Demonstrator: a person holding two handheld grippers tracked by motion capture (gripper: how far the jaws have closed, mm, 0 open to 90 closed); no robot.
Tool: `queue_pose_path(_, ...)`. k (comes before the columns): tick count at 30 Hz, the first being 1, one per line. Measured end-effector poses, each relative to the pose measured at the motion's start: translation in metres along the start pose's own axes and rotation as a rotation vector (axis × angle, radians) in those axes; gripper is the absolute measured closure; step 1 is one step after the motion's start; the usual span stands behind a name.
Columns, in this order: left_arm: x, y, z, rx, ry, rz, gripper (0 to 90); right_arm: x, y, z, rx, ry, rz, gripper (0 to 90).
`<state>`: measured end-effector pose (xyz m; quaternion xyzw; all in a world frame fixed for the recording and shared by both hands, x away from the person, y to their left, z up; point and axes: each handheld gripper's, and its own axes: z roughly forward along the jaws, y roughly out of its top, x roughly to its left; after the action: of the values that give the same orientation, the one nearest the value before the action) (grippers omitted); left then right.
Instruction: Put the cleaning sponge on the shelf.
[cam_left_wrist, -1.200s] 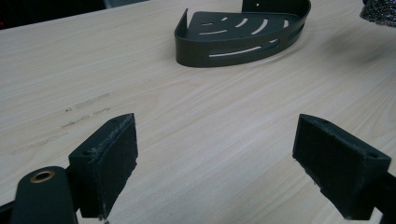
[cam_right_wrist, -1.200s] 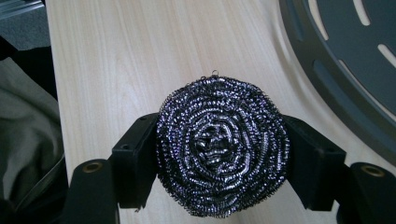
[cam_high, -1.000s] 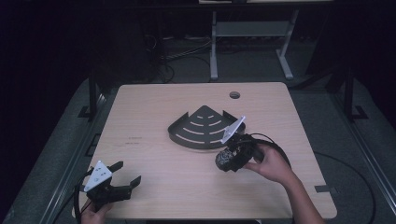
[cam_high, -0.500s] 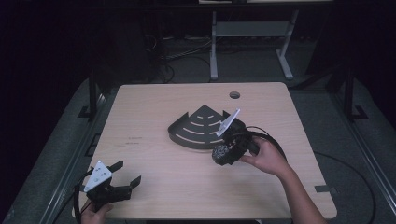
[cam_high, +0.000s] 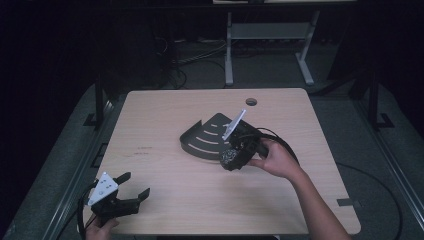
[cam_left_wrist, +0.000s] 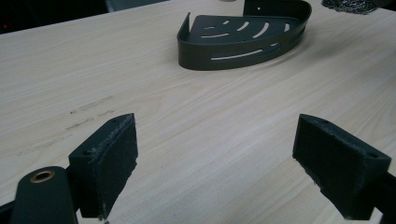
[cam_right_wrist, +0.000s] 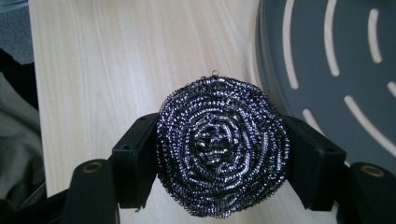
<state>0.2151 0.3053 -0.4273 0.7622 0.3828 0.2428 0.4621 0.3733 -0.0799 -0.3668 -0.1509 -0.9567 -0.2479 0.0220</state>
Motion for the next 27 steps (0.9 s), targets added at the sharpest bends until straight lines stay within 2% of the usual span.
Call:
queue_pose_path(18, 0.0, 0.0, -0.001, -0.002, 0.002, 0.0, 13.3, -0.026, 0.029, 0.008, 0.031, -0.005, 0.021, 32.3)
queue_pose_path(27, -0.001, 0.001, 0.0, -0.004, -0.003, 0.0, 13.3, -0.046, 0.037, 0.014, 0.016, 0.002, 0.049, 32.3)
